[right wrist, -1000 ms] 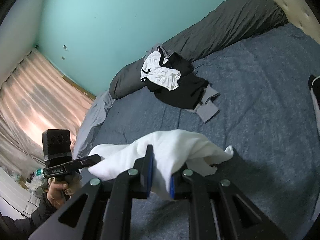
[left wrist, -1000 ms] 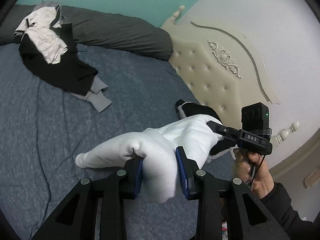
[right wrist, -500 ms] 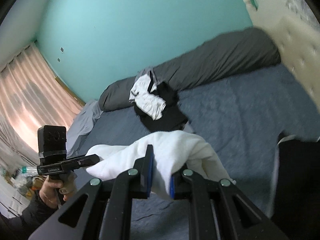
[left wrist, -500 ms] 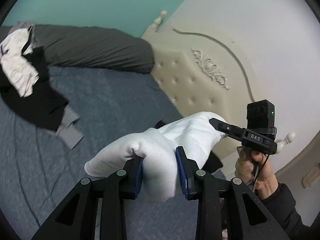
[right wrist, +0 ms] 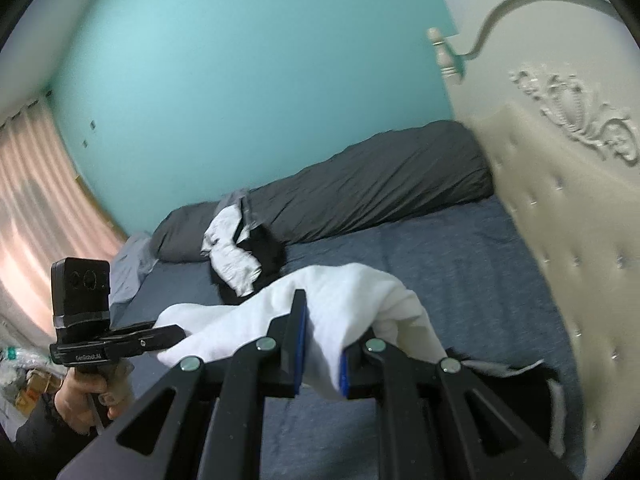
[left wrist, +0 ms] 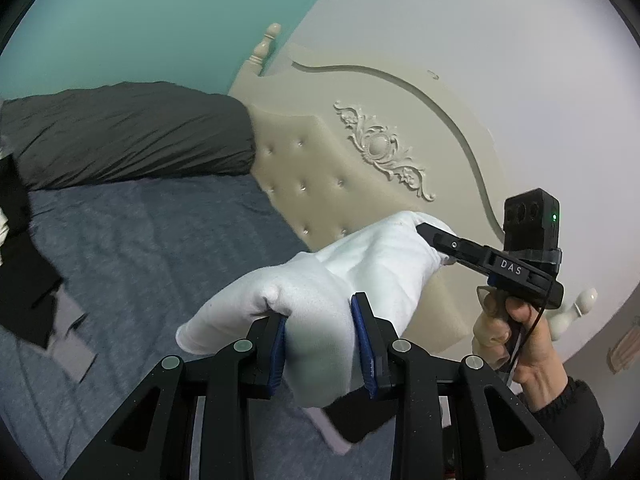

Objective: Fold clothes
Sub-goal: 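Lift the folded shirt with both tools and carry it toward the clothes stack, then lower the shirt onto the folded clothes stack and open both tools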

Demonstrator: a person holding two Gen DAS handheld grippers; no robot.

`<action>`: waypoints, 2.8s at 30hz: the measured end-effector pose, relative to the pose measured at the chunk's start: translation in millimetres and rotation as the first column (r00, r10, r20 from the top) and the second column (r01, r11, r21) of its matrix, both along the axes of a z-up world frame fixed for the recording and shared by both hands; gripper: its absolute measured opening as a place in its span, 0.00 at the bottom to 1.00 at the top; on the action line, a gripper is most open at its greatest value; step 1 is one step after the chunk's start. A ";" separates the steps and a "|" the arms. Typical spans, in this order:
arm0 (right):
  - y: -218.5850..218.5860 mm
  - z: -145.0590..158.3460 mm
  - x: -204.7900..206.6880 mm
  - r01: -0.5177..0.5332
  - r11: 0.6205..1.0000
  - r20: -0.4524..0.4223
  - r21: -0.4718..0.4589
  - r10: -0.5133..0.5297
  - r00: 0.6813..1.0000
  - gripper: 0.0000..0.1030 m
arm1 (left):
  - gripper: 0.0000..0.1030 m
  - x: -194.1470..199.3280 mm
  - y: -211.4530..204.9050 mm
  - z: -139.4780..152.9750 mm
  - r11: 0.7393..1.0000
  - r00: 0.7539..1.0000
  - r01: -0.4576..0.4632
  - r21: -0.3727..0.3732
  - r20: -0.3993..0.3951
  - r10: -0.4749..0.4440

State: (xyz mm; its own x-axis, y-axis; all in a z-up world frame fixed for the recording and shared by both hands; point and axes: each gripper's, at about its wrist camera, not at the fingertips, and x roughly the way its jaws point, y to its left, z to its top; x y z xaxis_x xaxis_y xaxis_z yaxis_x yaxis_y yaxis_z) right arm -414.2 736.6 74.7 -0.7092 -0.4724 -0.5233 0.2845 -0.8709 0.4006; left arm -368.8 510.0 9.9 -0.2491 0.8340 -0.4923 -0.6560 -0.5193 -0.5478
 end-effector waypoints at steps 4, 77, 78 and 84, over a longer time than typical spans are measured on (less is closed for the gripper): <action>30.9 -6.9 -11.8 0.046 0.999 -0.020 -0.009 -0.046 0.999 0.12 | 0.32 -11.0 45.1 -3.8 1.000 1.000 0.010 0.001 0.009 -0.010; 174.8 -177.7 190.4 0.304 0.943 0.176 0.133 -0.325 0.929 0.17 | 0.35 172.4 103.7 -172.9 0.968 0.987 0.137 -0.212 0.109 -0.116; 170.2 -172.4 188.9 0.298 0.945 0.155 0.133 -0.317 0.936 0.17 | 0.35 172.5 107.2 -172.6 0.967 0.986 0.142 -0.210 0.111 -0.121; 136.7 -181.2 166.6 0.182 0.966 0.176 0.182 -0.214 0.961 0.16 | 0.35 178.6 125.7 -180.6 0.959 0.982 0.179 -0.220 0.098 -0.160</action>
State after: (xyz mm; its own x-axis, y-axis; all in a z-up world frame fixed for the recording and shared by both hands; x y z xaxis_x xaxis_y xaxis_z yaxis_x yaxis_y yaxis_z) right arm -247.6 873.3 -106.6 -0.6577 -0.2301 -0.7173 0.0311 -0.9597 0.2793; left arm -190.2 635.7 -170.7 -0.0667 0.7245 -0.6861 -0.7048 -0.5209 -0.4815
